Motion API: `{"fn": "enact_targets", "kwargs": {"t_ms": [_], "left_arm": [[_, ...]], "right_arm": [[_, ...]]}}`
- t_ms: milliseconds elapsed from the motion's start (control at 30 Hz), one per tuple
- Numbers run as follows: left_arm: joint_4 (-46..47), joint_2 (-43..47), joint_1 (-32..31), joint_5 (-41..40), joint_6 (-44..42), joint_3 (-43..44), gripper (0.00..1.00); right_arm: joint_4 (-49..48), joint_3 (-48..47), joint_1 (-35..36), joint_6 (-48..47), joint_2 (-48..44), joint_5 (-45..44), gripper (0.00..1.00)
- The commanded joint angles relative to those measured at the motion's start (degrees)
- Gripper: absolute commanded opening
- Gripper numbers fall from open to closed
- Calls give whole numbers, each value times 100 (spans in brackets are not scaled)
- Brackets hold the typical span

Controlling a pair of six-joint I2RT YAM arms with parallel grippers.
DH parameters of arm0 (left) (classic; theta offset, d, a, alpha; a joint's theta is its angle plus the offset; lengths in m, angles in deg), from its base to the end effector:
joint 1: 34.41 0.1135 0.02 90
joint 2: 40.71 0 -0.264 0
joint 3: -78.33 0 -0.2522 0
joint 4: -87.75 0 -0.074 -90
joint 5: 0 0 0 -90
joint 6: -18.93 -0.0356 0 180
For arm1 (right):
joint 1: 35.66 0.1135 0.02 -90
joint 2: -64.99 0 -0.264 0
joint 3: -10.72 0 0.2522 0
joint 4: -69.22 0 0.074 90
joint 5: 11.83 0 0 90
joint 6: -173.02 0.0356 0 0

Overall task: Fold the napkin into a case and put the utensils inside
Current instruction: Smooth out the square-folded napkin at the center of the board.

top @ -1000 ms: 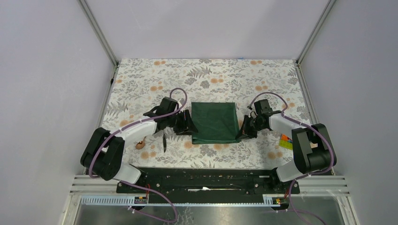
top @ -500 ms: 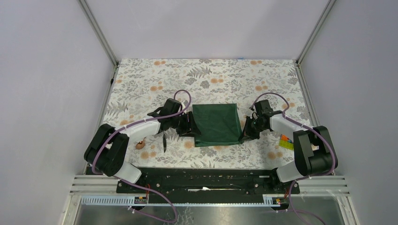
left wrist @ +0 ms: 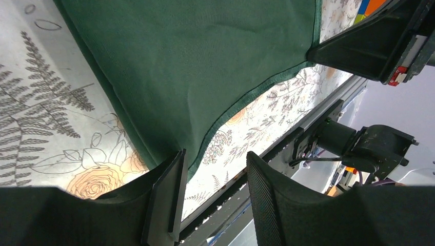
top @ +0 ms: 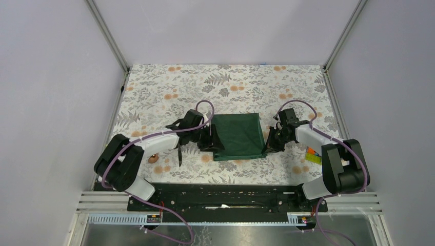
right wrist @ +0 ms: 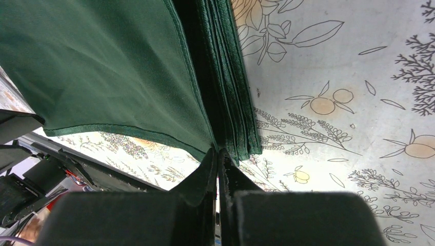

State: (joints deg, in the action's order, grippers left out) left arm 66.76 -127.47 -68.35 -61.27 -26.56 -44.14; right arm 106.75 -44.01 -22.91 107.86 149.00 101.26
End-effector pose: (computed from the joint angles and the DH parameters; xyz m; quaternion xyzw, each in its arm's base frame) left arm 0.2331 -0.1775 0.1731 0.0001 0.9148 -0.3891 0.1078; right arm 0.2451 0.0698 0.1546 0.0611 0.9587 0.2490 0.1233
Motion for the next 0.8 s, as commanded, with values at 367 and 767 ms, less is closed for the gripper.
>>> {"fn": "enact_targets", "kwargs": {"t_ms": [367,767], "left_arm": [[-136,75,-128,149,-189,472,54],[919,-462,-149,45,51,-722,47]], "right_arm": [[226,-147,8,-105,-275,-146,0],[384,-120,3,-108,-156,-614,2]]}}
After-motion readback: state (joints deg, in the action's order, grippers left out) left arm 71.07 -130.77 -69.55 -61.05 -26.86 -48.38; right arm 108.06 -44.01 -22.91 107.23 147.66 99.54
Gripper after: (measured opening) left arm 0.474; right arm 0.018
